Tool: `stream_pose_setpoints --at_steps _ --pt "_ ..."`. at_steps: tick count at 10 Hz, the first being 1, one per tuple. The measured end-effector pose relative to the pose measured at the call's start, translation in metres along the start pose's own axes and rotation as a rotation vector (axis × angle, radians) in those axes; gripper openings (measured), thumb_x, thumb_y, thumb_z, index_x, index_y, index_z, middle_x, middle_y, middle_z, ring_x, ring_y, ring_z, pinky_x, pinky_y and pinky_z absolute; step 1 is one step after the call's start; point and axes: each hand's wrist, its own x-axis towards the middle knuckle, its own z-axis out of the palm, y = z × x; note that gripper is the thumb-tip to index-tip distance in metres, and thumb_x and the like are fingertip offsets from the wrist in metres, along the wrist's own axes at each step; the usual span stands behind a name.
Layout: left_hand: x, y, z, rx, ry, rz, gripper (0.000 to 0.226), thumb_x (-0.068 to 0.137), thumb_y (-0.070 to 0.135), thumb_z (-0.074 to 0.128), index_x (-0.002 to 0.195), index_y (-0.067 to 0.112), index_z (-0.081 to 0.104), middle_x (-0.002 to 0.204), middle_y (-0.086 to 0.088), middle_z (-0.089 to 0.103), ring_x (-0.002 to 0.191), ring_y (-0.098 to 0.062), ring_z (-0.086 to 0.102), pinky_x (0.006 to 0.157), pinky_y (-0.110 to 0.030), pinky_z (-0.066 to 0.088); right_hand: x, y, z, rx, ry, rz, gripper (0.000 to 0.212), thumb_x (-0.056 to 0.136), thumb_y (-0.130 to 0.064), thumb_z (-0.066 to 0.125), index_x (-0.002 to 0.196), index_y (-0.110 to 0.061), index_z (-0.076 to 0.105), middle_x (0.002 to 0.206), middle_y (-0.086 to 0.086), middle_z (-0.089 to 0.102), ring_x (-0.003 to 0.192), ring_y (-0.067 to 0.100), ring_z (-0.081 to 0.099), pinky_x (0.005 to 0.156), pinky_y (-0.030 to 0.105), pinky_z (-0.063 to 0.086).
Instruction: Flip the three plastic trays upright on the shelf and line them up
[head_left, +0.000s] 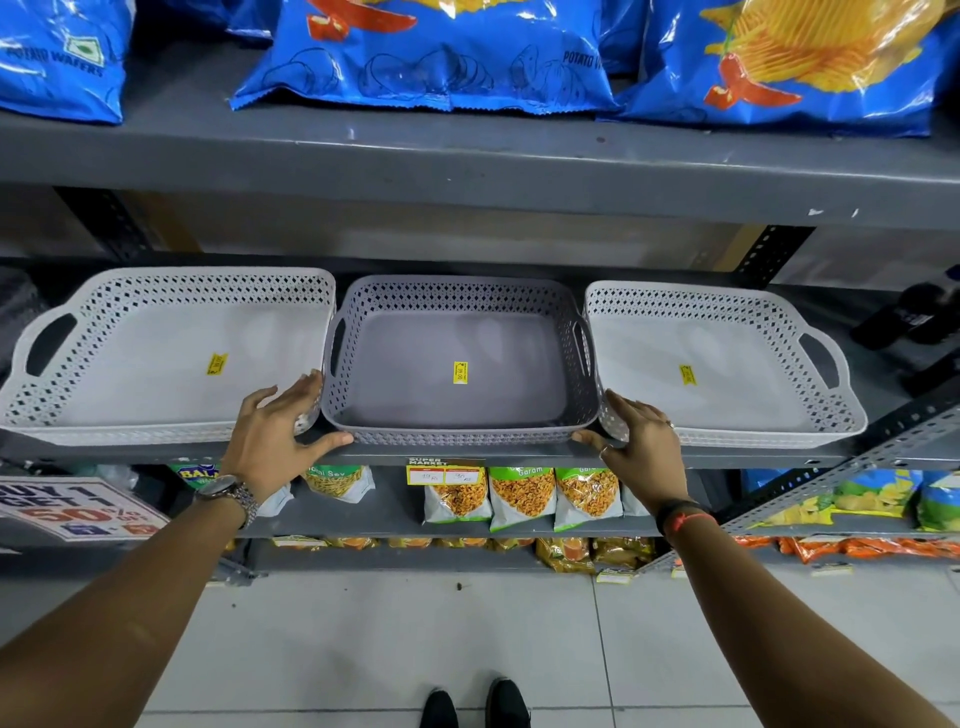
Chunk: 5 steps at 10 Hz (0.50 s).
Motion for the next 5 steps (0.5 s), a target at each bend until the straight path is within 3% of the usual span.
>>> stream_pose_setpoints --at_steps 1,3,4,5 --pt "-0.003 0.000 -0.002 -0.028 -0.019 -0.012 0.102 0.064 0.086 0.031 0.130 0.010 0.050 0.135 -0.012 0.054 0.122 -0.018 0.054 0.105 -0.015 0.013 0.001 0.002 0.001 0.031 -0.002 0.025 0.096 0.069 -0.080 0.039 0.130 -0.006 0.052 0.124 0.015 0.063 0.117 0.034 0.054 0.097 0.043 0.045" --pt "0.004 -0.004 0.003 0.025 -0.058 -0.007 0.102 0.066 0.086 0.026 0.133 0.010 0.046 0.139 -0.012 0.050 0.128 -0.018 0.048 0.105 -0.029 0.020 0.002 0.002 0.002 0.026 -0.040 0.046 0.101 0.066 -0.082 0.040 0.133 -0.008 0.048 0.132 0.015 0.057 0.125 0.034 0.047 0.105 0.045 0.038" --pt "0.006 -0.001 0.004 0.057 -0.094 0.020 0.105 0.068 0.085 0.018 0.137 0.010 0.040 0.144 -0.011 0.044 0.135 -0.018 0.039 0.112 -0.035 0.019 -0.002 0.004 0.001 -0.016 -0.067 0.050 0.102 0.067 -0.081 0.041 0.139 -0.009 0.041 0.142 0.016 0.047 0.135 0.033 0.036 0.113 0.044 0.027" --pt "-0.002 0.000 0.013 0.127 -0.136 0.034 0.108 0.068 0.084 0.006 0.143 0.009 0.025 0.152 -0.010 0.029 0.142 -0.021 0.023 0.117 -0.039 0.012 -0.014 0.005 0.009 -0.055 -0.060 0.015 0.104 0.071 -0.084 0.027 0.143 -0.010 0.031 0.150 0.017 0.034 0.143 0.030 0.021 0.118 0.042 0.014"
